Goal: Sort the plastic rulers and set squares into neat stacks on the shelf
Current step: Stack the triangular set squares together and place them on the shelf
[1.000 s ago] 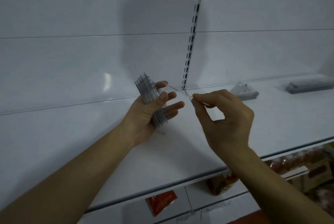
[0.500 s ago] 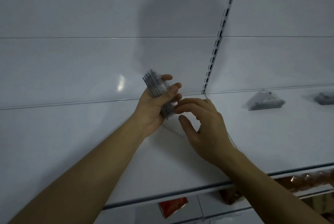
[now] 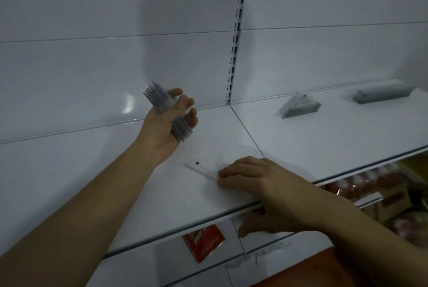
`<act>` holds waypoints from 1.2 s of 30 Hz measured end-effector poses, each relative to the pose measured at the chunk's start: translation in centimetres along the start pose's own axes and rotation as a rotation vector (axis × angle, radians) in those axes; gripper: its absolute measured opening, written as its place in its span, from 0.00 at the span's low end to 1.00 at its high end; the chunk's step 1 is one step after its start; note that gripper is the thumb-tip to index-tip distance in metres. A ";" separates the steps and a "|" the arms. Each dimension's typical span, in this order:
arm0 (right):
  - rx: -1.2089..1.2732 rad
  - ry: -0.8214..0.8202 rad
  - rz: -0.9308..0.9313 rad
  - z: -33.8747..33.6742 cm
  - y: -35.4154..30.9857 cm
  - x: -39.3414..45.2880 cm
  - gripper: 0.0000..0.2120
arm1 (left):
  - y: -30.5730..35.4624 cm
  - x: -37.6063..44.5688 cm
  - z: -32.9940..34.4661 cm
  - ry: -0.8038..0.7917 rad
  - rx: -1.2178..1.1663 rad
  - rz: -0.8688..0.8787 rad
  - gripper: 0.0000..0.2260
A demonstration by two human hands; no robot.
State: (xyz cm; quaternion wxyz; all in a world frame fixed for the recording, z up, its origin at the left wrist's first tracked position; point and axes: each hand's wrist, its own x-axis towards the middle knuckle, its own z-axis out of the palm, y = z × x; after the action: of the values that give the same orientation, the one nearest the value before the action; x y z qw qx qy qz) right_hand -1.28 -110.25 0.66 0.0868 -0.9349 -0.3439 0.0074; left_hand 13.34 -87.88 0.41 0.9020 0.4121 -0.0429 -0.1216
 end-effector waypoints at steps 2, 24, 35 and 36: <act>-0.064 0.058 -0.046 0.2 0.1 -1.2 0.30 | -0.2 -0.1 0.2 -0.015 0.019 -0.019 0.05; 0.168 1.025 0.204 -1.0 1.1 9.9 0.05 | -0.2 -0.6 0.9 -0.089 -0.003 -0.021 0.20; 0.127 0.809 0.048 -0.2 3.5 11.3 0.06 | -0.1 -0.1 -0.1 -0.111 0.073 0.007 0.14; 0.136 0.853 0.070 -0.5 3.5 11.4 0.06 | 0.1 -0.2 -0.1 -0.085 0.097 0.024 0.13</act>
State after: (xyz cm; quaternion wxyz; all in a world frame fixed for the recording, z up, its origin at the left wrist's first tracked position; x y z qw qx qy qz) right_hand 9.70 -105.55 1.06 0.2820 -0.8578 -0.2439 -0.3539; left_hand 13.23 -87.73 0.42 0.8798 0.4491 -0.0919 -0.1259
